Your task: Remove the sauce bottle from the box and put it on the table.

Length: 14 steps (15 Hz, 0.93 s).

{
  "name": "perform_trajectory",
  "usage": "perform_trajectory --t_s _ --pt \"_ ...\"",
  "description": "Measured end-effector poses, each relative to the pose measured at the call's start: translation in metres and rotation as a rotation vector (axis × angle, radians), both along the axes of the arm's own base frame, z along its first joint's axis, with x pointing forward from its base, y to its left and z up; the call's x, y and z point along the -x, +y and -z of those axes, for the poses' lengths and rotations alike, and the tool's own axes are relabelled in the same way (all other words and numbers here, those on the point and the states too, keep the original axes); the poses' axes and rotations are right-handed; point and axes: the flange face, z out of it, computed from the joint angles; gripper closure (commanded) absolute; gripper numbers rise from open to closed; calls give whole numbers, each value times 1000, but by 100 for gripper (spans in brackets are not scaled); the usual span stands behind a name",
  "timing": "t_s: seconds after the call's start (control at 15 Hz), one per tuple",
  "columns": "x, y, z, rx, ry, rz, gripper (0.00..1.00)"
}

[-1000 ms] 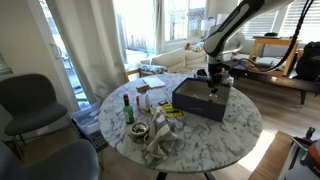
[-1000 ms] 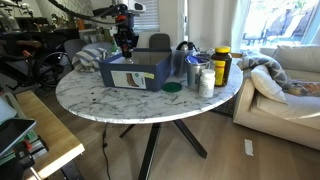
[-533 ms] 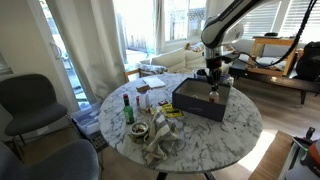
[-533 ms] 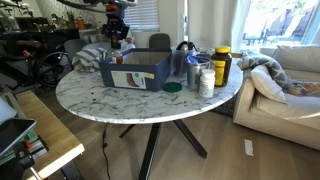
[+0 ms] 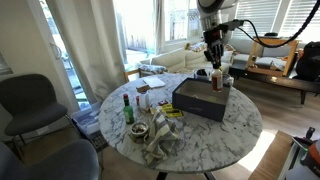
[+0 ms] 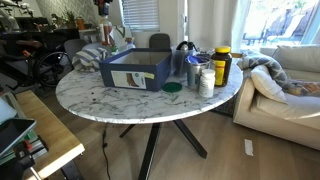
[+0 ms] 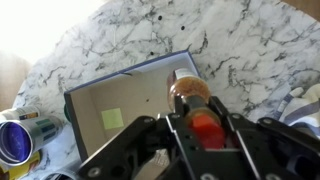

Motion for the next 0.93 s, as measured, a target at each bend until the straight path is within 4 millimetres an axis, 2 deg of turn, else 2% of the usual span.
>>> perform_trajectory --t_s 0.13,0.27,0.53,0.6,0.8,0.87,0.93 --pt "-7 14 -11 3 -14 -22 92" --pt "-13 27 -9 2 -19 -48 92" --pt "-27 54 22 -17 -40 -103 92" --pt "-28 62 33 -28 -40 -117 70" --pt "-24 74 52 -52 -13 -169 70" --pt "-24 74 53 -54 -12 -172 92" --pt "-24 74 52 -55 -12 -175 92"
